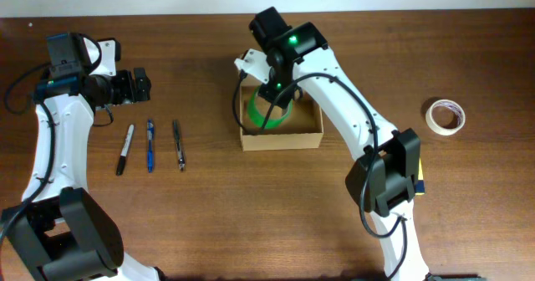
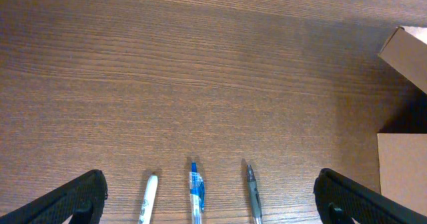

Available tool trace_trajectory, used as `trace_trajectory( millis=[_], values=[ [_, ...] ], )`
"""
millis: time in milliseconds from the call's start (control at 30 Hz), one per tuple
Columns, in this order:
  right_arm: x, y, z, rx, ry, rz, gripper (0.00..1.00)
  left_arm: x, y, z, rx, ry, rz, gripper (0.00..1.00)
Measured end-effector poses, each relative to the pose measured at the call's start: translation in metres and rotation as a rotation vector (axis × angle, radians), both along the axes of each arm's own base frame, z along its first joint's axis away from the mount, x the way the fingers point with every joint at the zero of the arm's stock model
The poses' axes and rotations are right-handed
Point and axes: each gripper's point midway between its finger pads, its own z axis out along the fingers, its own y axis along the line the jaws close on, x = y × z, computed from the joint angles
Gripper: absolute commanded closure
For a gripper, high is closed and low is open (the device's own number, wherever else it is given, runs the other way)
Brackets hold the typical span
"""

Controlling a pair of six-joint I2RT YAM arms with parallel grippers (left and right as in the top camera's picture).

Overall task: Pack container
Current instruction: 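Carry the green tape into the box and release it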

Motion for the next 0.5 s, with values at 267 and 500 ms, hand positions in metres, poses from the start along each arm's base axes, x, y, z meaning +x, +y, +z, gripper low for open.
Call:
trace_trajectory(
  millis=[267, 500],
  values=[
    [0.023, -0.007, -0.020, 0.051, 0.005, -0.049, 0.96, 0.000, 0.000, 0.000, 0.000, 0.000, 0.000, 0.01],
    [0.032, 0.003, -0.037, 0.085, 0.010, -0.094, 0.96, 0.000, 0.000, 0.000, 0.000, 0.000, 0.000, 0.01]
  ],
)
